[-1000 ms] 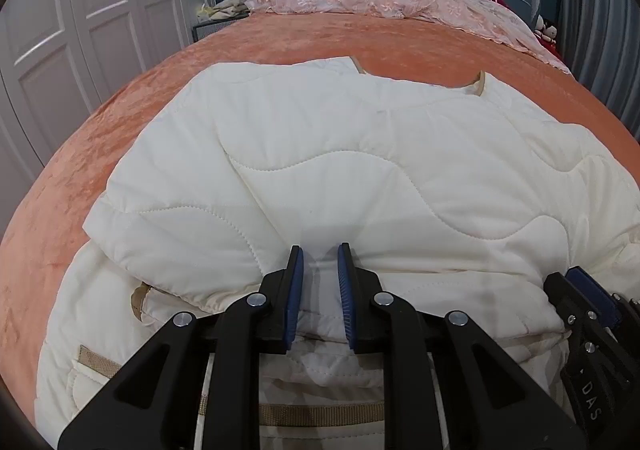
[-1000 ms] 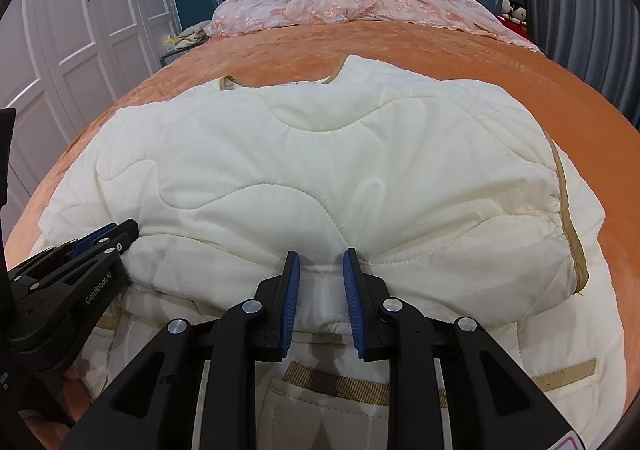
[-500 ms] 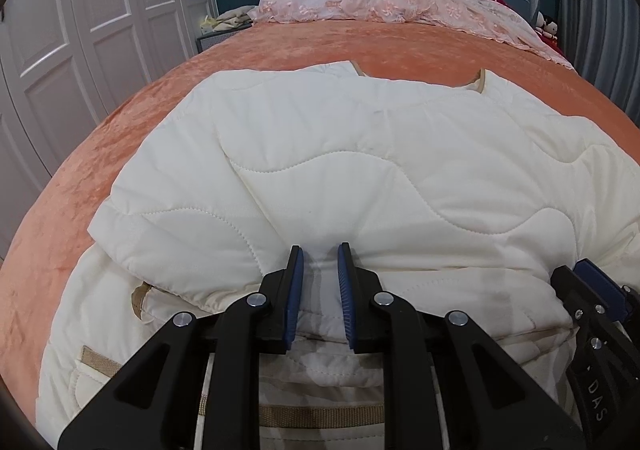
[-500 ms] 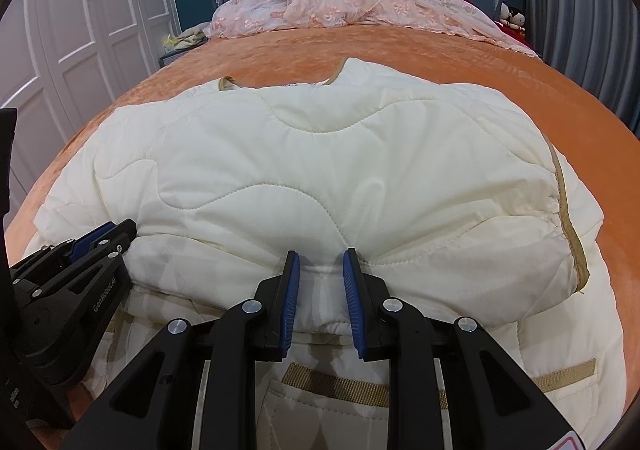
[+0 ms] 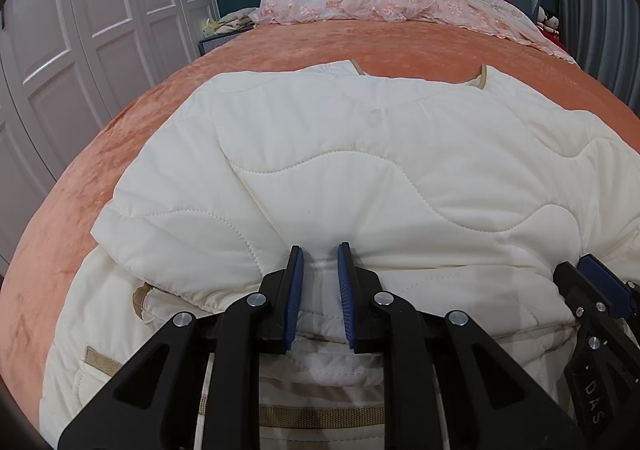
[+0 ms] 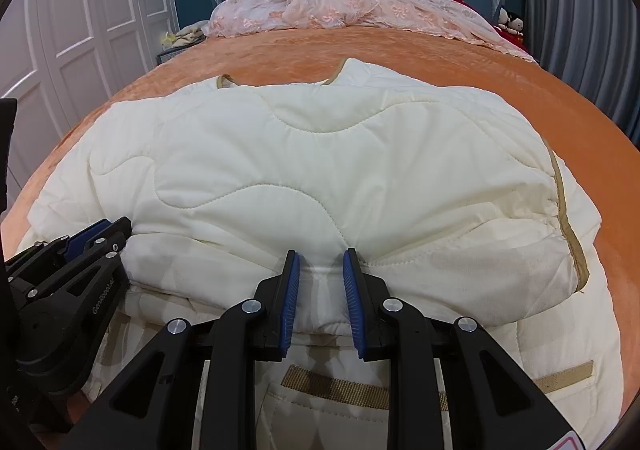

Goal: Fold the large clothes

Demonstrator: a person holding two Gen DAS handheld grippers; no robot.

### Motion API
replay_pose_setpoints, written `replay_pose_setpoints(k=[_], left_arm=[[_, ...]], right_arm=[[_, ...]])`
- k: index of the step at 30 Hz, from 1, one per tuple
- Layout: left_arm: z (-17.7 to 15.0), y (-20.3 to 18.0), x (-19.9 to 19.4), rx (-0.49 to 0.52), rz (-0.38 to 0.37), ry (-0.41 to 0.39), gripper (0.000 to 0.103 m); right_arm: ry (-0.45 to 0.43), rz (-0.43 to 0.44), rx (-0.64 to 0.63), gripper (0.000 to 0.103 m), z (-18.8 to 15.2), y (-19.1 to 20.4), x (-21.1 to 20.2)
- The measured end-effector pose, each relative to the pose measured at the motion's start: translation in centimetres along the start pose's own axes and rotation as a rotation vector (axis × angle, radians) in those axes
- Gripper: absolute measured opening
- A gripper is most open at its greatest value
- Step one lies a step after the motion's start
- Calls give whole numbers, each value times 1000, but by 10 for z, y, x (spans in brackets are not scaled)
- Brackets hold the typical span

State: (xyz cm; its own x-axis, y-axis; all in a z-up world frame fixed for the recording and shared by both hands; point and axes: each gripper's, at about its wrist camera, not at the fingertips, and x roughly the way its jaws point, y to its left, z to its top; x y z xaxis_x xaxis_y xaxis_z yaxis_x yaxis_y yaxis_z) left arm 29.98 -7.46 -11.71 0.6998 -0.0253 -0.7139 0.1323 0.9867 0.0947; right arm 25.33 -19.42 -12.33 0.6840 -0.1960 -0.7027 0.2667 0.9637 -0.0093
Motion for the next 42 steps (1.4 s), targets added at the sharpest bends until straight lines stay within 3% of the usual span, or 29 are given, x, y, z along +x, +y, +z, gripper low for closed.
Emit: replay_pose_setpoints(k=[5, 12, 13, 15, 17, 20, 23, 27, 32, 37, 42], left_arm=[[2, 6, -1, -18, -30, 14, 17], [-2, 34, -26, -36, -144, 54, 19], [-4, 38, -31, -13, -141, 56, 23], [-5, 52, -43, 41, -94, 68, 51], [-2, 73, -50, 32, -92, 74, 50], [20, 109, -46, -36, -105, 104, 50], [61, 134, -32, -119, -129, 125, 50], [117, 142, -3, -196, -181, 115, 50], [165, 129, 54, -201, -158, 118, 50], [174, 124, 106, -236, -152, 169, 49], [162, 121, 134, -223, -125, 160, 49]], right_arm=[[6, -2, 0, 22, 0, 0, 1], [37, 36, 3, 27, 1, -8, -16], [36, 42, -7, 32, 0, -11, -21], [36, 42, -23, 44, -4, -19, -34], [40, 30, -36, 47, -7, -30, -48], [29, 21, -33, 48, 5, -42, -61], [4, 88, 21, 50, 42, -41, -60], [-3, 235, 47, 53, 105, -7, -26], [48, 334, 60, 53, 163, 40, 41], [122, 317, 42, 53, 198, 72, 115], [209, 354, 20, 53, 200, 91, 161]])
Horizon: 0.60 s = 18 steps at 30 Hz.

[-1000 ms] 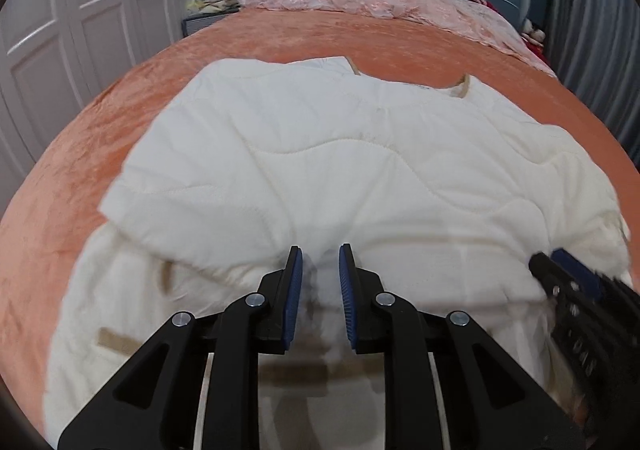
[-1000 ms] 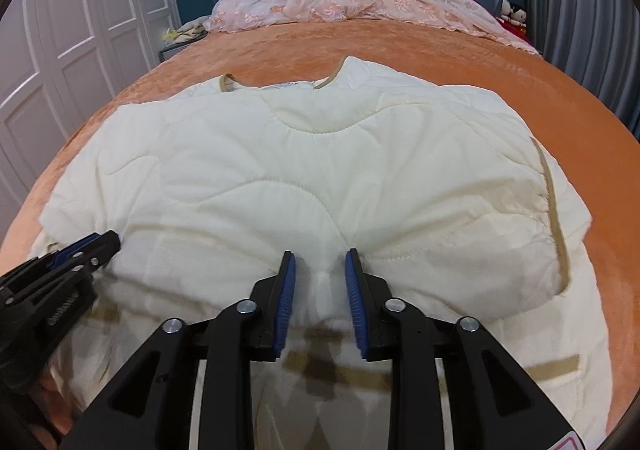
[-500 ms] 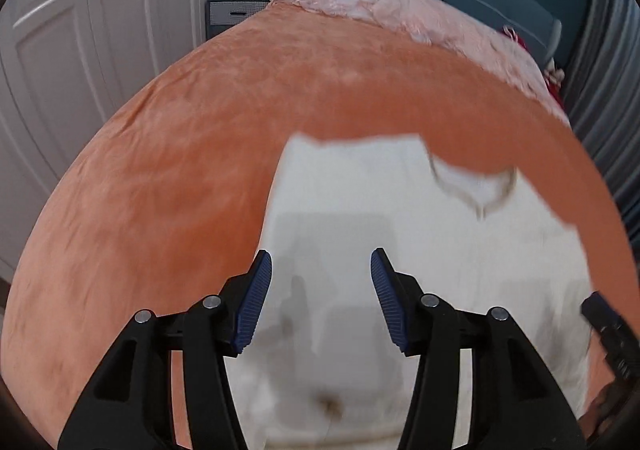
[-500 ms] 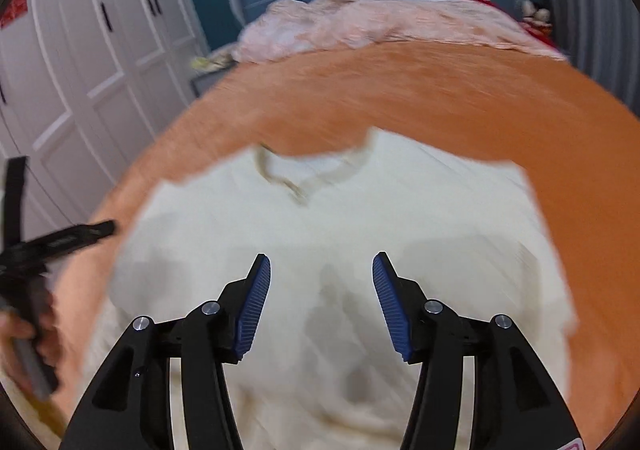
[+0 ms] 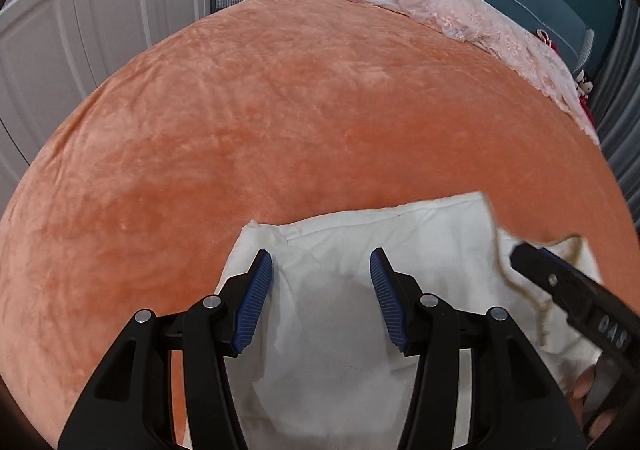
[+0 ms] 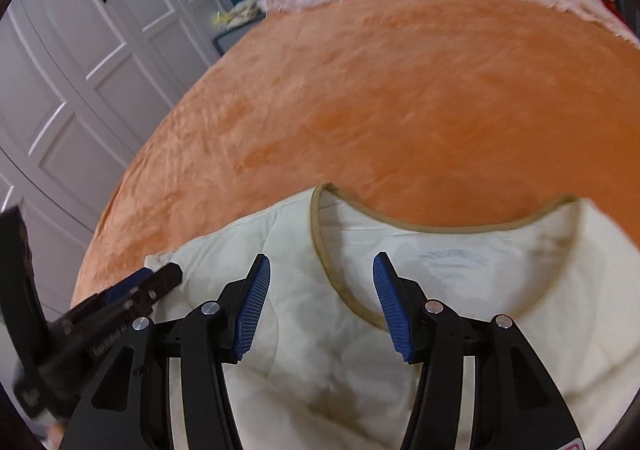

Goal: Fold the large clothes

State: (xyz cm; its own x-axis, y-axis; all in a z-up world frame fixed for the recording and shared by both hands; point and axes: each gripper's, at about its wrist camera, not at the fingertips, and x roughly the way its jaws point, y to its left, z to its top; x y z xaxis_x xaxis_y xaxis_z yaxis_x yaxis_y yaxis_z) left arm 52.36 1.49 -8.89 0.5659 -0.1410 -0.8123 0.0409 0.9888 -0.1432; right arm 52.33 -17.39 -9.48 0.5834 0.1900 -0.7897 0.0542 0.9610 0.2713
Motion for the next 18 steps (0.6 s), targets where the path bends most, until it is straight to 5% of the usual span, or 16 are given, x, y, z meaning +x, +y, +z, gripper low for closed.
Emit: replay_pose_setpoints(k=[4, 8, 12, 18], left_arm=[[-18, -5, 8, 51, 44, -60, 50], [-23, -1, 8, 39, 37, -102, 50], [-26, 2, 8, 25, 28, -123, 51], [-30, -3, 9, 44, 51, -146, 52]], right_arm=[[38, 52, -15, 51, -12, 1, 24], [-14, 53, -50, 6, -22, 5, 20], [-112, 74, 14, 2, -28, -10, 5], [-80, 7, 8, 1, -32, -8, 23]])
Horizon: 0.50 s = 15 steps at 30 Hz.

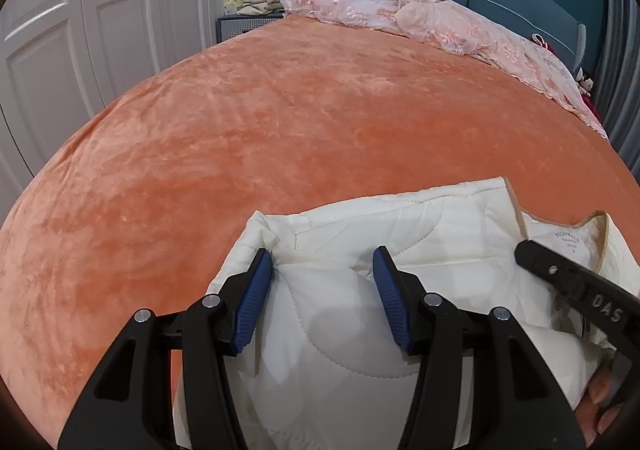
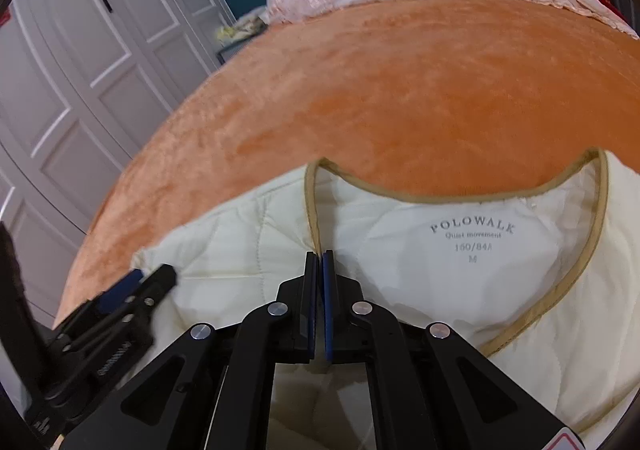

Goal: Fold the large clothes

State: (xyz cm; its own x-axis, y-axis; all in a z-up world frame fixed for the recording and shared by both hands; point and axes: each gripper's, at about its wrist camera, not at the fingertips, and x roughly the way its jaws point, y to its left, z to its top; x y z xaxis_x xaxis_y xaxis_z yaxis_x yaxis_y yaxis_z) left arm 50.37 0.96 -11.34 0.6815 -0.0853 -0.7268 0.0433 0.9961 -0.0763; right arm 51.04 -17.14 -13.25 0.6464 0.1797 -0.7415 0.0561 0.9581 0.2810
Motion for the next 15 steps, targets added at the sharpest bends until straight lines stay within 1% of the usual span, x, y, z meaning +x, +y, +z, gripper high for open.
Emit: replay_pose_setpoints(k=[2, 5, 8, 9, 10, 11, 12, 13, 14, 15], left_arm=[[-1, 0, 1, -2, -1, -4, 52], [-1, 0, 1, 1, 1, -5, 52], [-1, -1, 2, 10, 13, -7, 52], [-1, -2, 2, 12, 16, -6, 52], [0, -2, 2, 14, 22, -3, 52], [1, -2, 2, 16, 28, 1, 53], [2, -3, 1, 19, 32, 5, 53], [5, -4, -1, 28, 40, 18, 54], [8, -6, -4, 37, 48, 28, 55], [11, -10, -12, 58, 64, 31, 55]], right_arm=[[16, -26, -10, 1, -2, 1, 7], [16, -60, -32, 1, -3, 5, 11], [2, -60, -10, 0, -3, 1, 10], [-23, -62, 3, 0, -2, -1, 5], [-52, -84, 14, 1, -3, -2, -2], [-103, -127, 38, 5, -2, -5, -16], [-183, -134, 83, 7, -2, -14, -41], [-228, -125, 111, 7, -3, -20, -58], [-282, -105, 157, 11, -3, -34, -87], [-298, -93, 181, 11, -2, -48, -107]])
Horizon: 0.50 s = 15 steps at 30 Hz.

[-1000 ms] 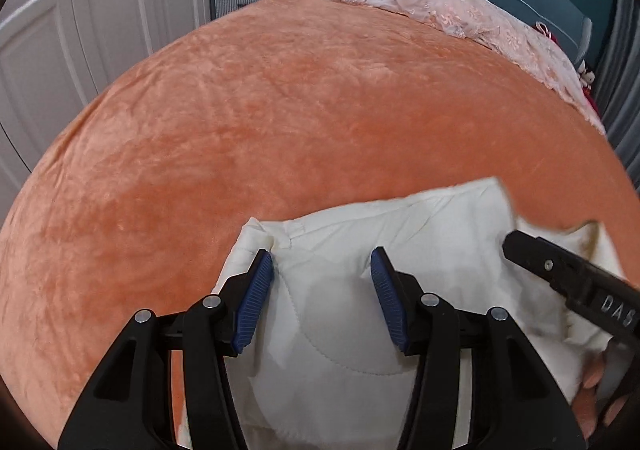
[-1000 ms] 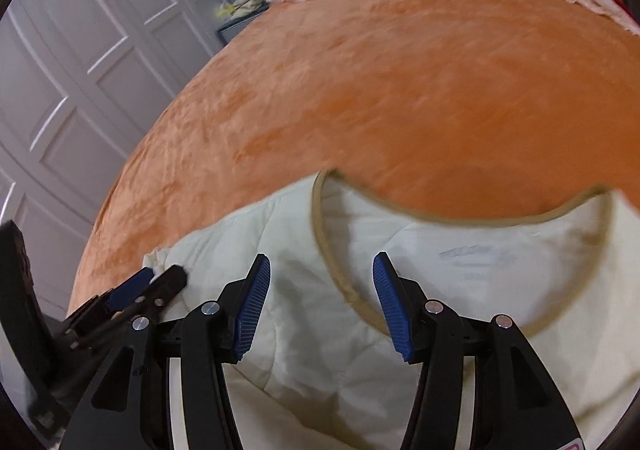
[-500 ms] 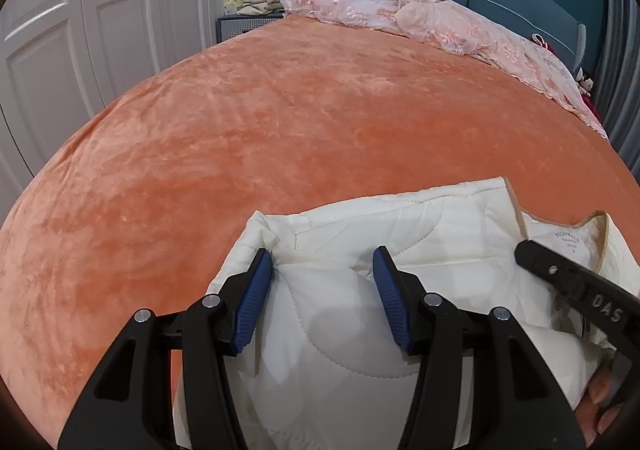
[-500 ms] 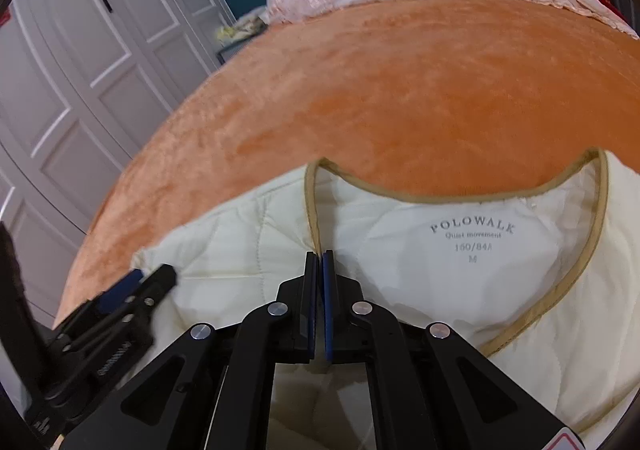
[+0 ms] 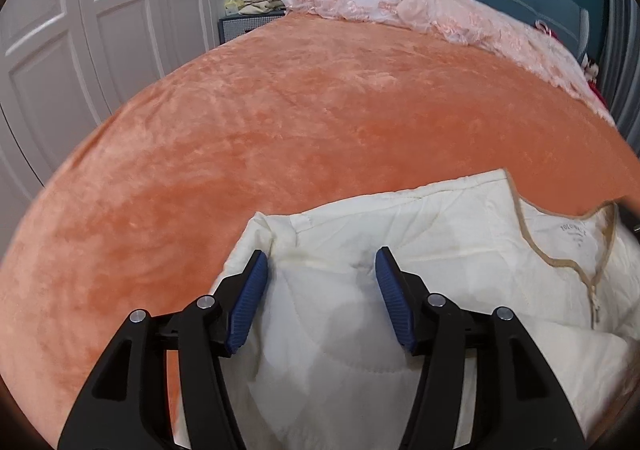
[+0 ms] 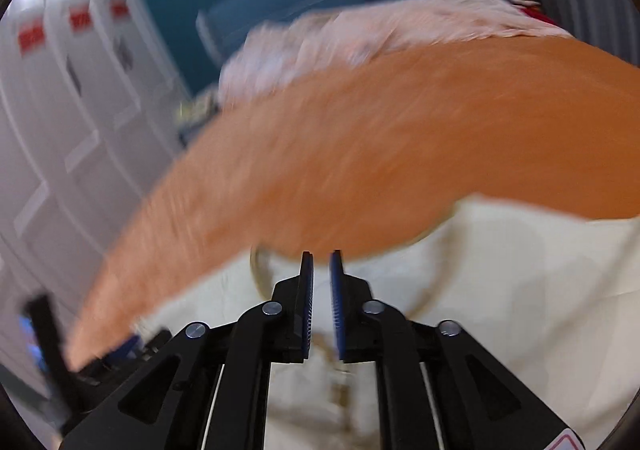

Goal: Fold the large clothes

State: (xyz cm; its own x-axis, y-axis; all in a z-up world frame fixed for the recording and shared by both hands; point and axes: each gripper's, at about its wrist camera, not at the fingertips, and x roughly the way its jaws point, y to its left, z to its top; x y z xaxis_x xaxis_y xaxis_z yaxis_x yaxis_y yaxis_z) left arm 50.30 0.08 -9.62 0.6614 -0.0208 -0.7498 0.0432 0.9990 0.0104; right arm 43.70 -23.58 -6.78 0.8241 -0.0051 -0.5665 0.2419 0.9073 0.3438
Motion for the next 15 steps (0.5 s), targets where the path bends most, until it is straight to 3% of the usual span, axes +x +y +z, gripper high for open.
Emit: replay_pose_setpoints(k=[4, 5, 7, 10, 13, 15], left_arm=[[6, -23, -51, 59, -98, -88, 58], [9, -38, -62, 76, -148, -90, 65], [15, -66, -69, 92, -256, -56, 76], [25, -122, -62, 100, -423, 44, 77], [32, -175, -45, 138, -444, 98, 77], [35, -206, -26, 158, -432, 147, 77]], right_arm=[[27, -50, 22, 18, 26, -64, -43], [42, -87, 27, 23, 30, -84, -50], [71, -147, 38, 34, 33, -110, -55], [99, -232, 94, 43, 36, -153, -60], [96, -294, 147, 56, 36, -184, -63], [156, -292, 167, 56, 35, -200, -52]])
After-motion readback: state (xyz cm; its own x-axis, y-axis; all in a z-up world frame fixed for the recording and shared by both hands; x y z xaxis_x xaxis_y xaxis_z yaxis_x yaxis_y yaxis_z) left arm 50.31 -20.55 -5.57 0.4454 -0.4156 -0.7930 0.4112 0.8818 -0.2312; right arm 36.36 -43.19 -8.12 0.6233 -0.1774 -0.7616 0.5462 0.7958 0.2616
